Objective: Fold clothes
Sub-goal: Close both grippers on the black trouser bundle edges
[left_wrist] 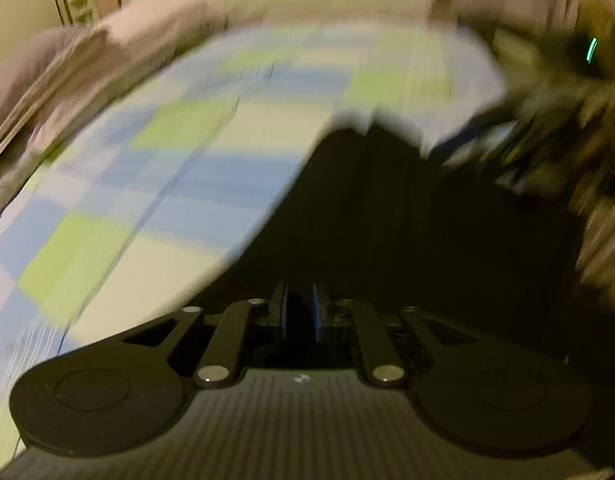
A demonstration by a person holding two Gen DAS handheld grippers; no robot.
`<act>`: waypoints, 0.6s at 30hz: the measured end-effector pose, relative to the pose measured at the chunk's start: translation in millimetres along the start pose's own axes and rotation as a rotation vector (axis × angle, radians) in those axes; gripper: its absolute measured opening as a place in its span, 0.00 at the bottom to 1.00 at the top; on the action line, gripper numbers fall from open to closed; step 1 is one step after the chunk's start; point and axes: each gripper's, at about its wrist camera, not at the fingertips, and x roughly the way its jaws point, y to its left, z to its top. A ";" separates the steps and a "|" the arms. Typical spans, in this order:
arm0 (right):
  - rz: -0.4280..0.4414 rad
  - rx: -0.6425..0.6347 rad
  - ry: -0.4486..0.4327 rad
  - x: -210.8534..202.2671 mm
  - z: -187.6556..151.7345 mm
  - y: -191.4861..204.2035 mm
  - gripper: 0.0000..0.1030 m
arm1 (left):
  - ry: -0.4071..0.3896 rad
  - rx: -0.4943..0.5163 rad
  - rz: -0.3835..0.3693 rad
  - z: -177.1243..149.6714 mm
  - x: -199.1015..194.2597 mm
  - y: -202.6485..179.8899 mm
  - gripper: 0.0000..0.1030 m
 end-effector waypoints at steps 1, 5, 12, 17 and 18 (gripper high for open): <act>-0.002 -0.022 0.035 0.6 -5.5 7.1 0.66 | 0.027 0.011 0.025 -10.9 3.8 -0.3 0.10; -0.030 -0.075 0.111 -30.4 -35.8 19.3 0.48 | 0.008 -0.091 0.064 -24.3 2.4 23.4 0.03; -0.081 -0.016 0.125 -80.9 -45.1 23.5 0.47 | -0.026 -0.095 0.106 -33.5 -33.3 22.7 0.04; -0.010 -0.100 -0.002 -84.8 -38.7 77.1 0.47 | -0.030 -0.076 0.104 -65.7 -69.2 0.2 0.13; 0.010 -0.126 -0.003 -79.4 -41.2 87.4 0.47 | -0.018 -0.068 0.104 -74.0 -73.0 -5.0 0.13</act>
